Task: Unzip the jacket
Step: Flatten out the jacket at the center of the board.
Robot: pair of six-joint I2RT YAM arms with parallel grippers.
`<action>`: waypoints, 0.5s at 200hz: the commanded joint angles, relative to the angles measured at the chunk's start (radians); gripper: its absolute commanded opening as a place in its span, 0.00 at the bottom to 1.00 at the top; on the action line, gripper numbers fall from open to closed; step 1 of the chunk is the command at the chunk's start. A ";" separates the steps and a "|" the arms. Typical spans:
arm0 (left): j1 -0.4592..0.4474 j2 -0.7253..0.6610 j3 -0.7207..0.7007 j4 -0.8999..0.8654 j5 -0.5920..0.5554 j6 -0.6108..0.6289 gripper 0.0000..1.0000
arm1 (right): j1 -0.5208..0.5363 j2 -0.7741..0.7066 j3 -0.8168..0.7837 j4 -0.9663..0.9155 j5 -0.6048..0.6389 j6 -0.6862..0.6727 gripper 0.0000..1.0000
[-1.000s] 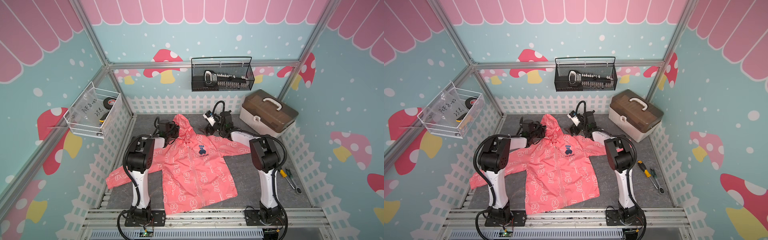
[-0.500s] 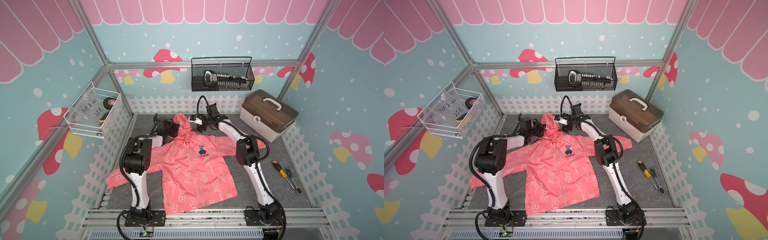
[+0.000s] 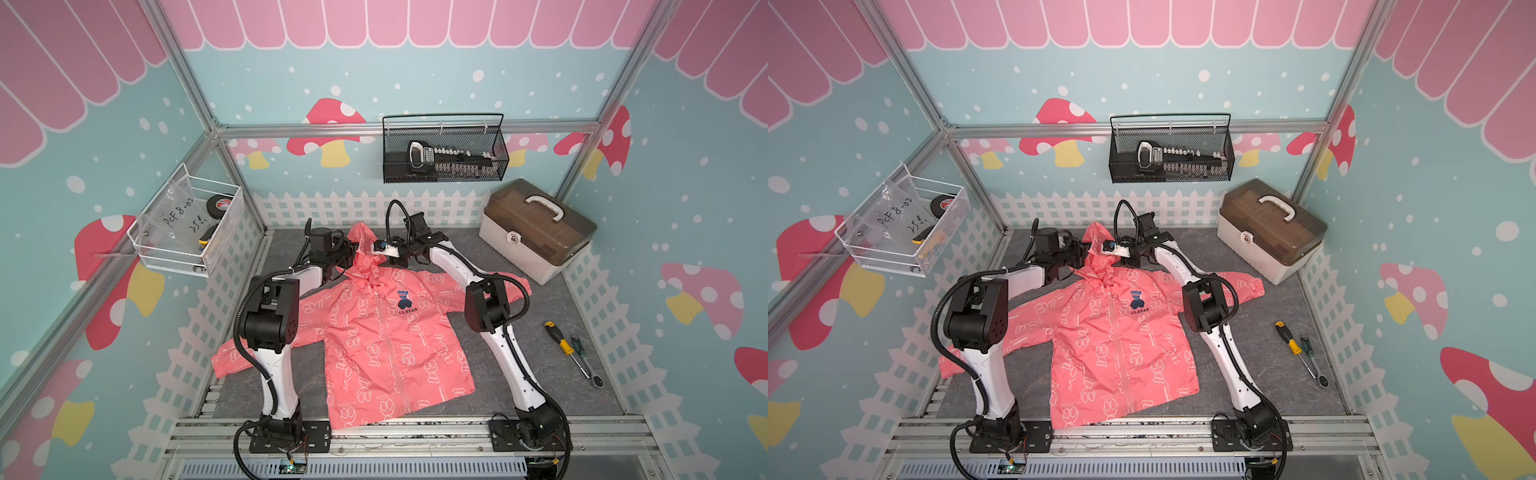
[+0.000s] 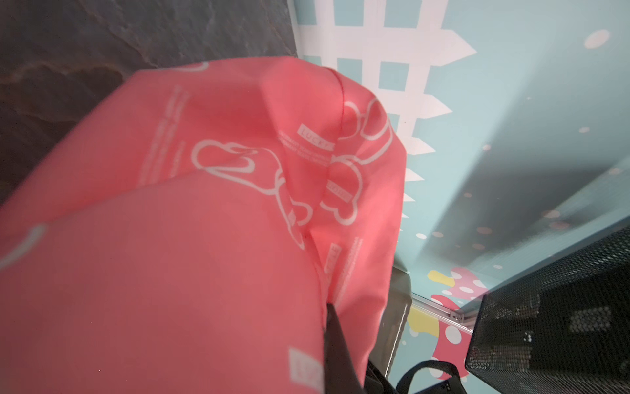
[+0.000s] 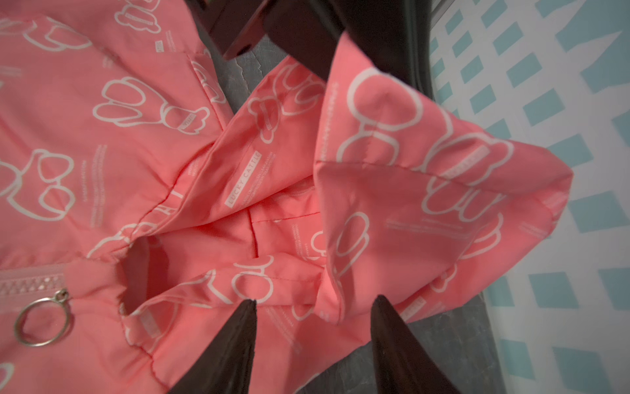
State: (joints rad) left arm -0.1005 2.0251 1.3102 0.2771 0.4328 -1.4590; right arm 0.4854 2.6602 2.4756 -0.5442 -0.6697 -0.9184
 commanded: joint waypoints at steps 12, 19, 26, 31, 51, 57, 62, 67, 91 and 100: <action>0.005 -0.060 0.035 -0.044 0.023 0.034 0.00 | 0.008 0.041 0.053 0.031 -0.041 -0.004 0.60; 0.005 -0.065 0.038 -0.051 0.022 0.038 0.00 | 0.010 0.046 0.061 0.035 -0.046 0.004 0.59; 0.005 -0.069 0.045 -0.058 0.020 0.042 0.00 | 0.014 0.049 0.067 0.036 -0.051 0.011 0.57; 0.004 -0.070 0.047 -0.063 0.021 0.043 0.00 | 0.017 0.052 0.069 0.034 -0.056 0.014 0.56; 0.004 -0.077 0.058 -0.070 0.021 0.042 0.00 | 0.027 0.061 0.080 0.035 -0.068 0.027 0.52; 0.004 -0.080 0.060 -0.072 0.020 0.042 0.00 | 0.031 0.064 0.084 0.036 -0.071 0.031 0.51; 0.004 -0.082 0.061 -0.072 0.020 0.043 0.00 | 0.034 0.068 0.085 0.038 -0.073 0.034 0.51; 0.005 -0.084 0.061 -0.073 0.020 0.044 0.00 | 0.036 0.070 0.087 0.041 -0.073 0.042 0.50; 0.004 -0.097 0.067 -0.085 0.010 0.051 0.00 | 0.047 0.075 0.091 0.042 -0.083 0.057 0.44; 0.004 -0.099 0.070 -0.091 0.009 0.054 0.00 | 0.051 0.074 0.090 0.040 -0.082 0.061 0.42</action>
State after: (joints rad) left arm -0.1005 1.9835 1.3472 0.2108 0.4423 -1.4307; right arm 0.5194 2.7075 2.5362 -0.4995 -0.7105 -0.8680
